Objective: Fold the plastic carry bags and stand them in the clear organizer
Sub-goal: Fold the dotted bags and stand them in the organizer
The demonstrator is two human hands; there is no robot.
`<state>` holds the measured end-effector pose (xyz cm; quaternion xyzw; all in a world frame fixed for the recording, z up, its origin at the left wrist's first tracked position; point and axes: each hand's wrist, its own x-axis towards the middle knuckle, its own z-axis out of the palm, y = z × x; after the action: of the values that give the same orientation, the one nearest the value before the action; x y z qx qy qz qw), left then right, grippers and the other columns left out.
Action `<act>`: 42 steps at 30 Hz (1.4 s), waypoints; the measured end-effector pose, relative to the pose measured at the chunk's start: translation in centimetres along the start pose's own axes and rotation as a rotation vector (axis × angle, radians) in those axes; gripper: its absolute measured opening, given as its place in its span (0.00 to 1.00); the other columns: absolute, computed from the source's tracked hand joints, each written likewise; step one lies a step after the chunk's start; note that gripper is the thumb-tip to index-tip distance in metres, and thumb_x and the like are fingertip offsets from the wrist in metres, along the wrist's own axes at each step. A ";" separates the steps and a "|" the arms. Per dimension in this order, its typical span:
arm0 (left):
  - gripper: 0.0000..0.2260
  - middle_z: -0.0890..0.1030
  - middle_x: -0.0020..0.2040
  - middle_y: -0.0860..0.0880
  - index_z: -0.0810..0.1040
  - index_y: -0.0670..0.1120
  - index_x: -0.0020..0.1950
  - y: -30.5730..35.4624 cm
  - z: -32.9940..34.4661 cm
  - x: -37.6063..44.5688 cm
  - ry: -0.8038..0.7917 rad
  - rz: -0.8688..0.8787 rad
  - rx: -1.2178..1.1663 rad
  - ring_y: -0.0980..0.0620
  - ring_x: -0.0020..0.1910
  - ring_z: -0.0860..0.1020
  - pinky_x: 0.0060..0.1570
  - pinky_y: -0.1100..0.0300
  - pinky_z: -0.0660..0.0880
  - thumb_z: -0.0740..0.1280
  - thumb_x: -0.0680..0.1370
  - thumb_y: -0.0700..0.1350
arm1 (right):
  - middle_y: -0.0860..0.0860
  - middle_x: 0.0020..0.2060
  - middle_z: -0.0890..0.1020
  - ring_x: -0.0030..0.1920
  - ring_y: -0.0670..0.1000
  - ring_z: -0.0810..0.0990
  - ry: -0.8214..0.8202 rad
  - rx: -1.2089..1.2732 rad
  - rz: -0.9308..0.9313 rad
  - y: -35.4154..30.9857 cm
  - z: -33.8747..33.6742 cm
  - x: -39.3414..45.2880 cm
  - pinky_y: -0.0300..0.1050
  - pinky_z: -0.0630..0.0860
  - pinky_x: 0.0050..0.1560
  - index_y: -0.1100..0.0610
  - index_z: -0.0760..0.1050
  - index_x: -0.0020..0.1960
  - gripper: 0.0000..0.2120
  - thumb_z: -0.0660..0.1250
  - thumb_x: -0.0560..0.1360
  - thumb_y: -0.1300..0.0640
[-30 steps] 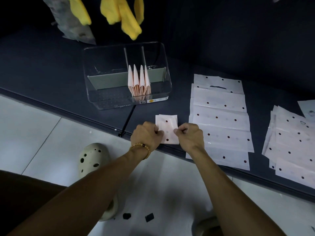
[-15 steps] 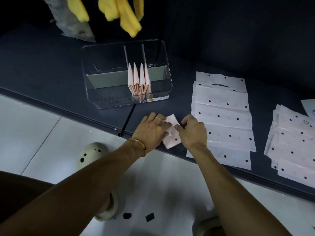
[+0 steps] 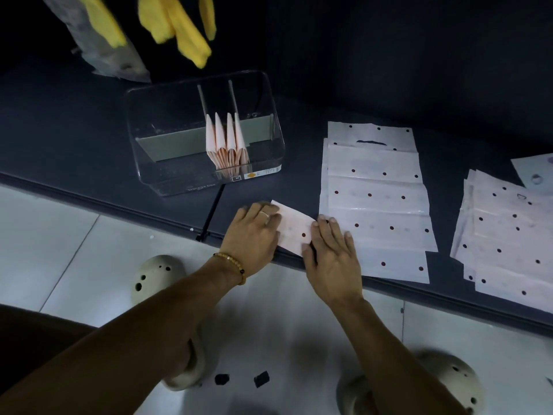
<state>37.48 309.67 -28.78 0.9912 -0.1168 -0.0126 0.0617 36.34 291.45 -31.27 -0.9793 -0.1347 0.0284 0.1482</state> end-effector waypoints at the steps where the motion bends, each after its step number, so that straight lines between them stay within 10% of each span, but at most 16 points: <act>1: 0.20 0.65 0.73 0.44 0.67 0.43 0.72 0.2 0.2 0.3 -0.027 0.101 0.025 0.45 0.73 0.60 0.73 0.50 0.52 0.57 0.81 0.47 | 0.52 0.76 0.59 0.77 0.52 0.53 0.000 0.001 -0.002 0.1 0.1 0.0 0.51 0.46 0.76 0.57 0.62 0.75 0.24 0.56 0.81 0.49; 9: 0.29 0.51 0.78 0.46 0.50 0.43 0.77 2.0 2.4 1.7 -0.109 0.297 -0.101 0.50 0.77 0.48 0.69 0.66 0.33 0.61 0.80 0.43 | 0.53 0.73 0.67 0.75 0.53 0.61 0.089 0.031 -0.011 0.3 0.3 -0.2 0.55 0.57 0.74 0.57 0.68 0.72 0.23 0.60 0.80 0.50; 21: 0.25 0.46 0.77 0.56 0.48 0.48 0.78 -6.3 0.9 1.4 -0.158 0.171 -0.127 0.57 0.76 0.46 0.72 0.65 0.39 0.52 0.83 0.51 | 0.52 0.75 0.61 0.76 0.52 0.55 0.017 -0.010 -0.014 0.5 0.2 -0.1 0.52 0.51 0.75 0.57 0.63 0.74 0.25 0.58 0.80 0.48; 30: 0.23 0.66 0.72 0.47 0.58 0.49 0.76 -1.5 -0.2 3.8 -0.072 0.081 -0.178 0.49 0.70 0.63 0.69 0.54 0.59 0.55 0.82 0.51 | 0.54 0.73 0.66 0.75 0.55 0.61 0.082 0.004 -0.028 0.5 0.4 -0.1 0.55 0.57 0.74 0.59 0.68 0.72 0.23 0.61 0.79 0.50; 35: 0.10 0.75 0.59 0.48 0.75 0.50 0.58 0.1 -0.8 6.0 -0.096 0.048 -0.092 0.48 0.59 0.71 0.59 0.53 0.63 0.63 0.78 0.48 | 0.51 0.75 0.61 0.77 0.52 0.55 -0.007 0.002 -0.031 0.7 0.4 0.0 0.52 0.50 0.76 0.56 0.62 0.75 0.25 0.56 0.81 0.47; 42: 0.03 0.79 0.44 0.51 0.76 0.48 0.45 -1.0 -3.6 4.5 -0.164 -0.194 -0.865 0.53 0.44 0.77 0.41 0.65 0.74 0.66 0.78 0.44 | 0.52 0.72 0.69 0.72 0.51 0.67 0.112 0.350 0.142 -2.0 -3.3 2.0 0.45 0.63 0.71 0.57 0.62 0.75 0.28 0.64 0.78 0.51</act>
<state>42.21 310.04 -25.36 0.8764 -0.0117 -0.1444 0.4592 38.02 292.89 -27.55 -0.9458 -0.0500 0.0069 0.3209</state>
